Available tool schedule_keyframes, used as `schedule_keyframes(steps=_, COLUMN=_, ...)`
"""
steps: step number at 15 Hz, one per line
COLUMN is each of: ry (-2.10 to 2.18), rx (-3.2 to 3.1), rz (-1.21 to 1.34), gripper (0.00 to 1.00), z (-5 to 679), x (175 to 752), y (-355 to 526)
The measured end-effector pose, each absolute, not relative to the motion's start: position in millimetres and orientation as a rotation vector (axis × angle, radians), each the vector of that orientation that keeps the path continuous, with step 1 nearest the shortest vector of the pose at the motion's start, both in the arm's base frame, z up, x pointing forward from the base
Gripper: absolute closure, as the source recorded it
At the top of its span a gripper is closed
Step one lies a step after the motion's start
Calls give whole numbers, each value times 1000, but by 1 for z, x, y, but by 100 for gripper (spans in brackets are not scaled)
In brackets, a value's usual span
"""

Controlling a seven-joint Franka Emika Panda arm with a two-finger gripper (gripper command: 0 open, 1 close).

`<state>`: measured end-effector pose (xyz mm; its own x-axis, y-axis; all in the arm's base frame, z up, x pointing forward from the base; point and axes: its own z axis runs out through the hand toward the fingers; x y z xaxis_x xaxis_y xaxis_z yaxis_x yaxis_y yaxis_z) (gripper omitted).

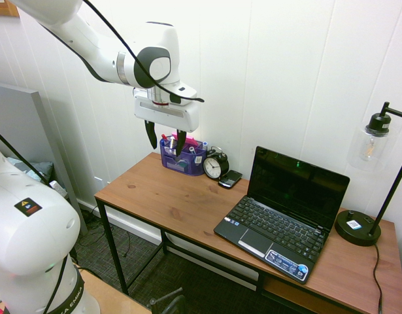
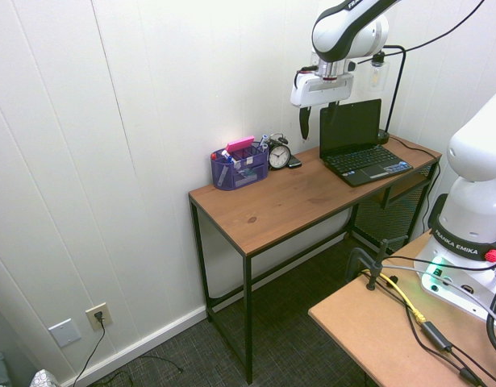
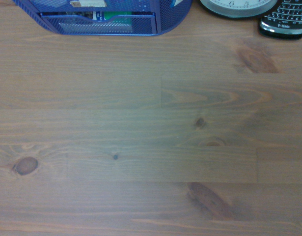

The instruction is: Close the laptop lid

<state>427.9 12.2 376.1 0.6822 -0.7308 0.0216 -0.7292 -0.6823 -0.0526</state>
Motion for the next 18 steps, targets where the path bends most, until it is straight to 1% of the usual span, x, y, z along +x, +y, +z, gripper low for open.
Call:
schedule_keyframes(steps=2, ry=1256, rx=-2848, rz=-65, gripper=0, z=376, x=428, y=13)
schedule_keyframes(steps=7, ry=1391, rx=-2813, rz=-206, gripper=0, z=403, x=452, y=-15)
schedule_keyframes(steps=13, ry=1553, rx=-2701, rz=-360, gripper=0, z=430, x=521, y=-120)
schedule_keyframes(steps=18, ry=1636, rx=-2631, rz=-407, gripper=0, z=426, x=568, y=-211)
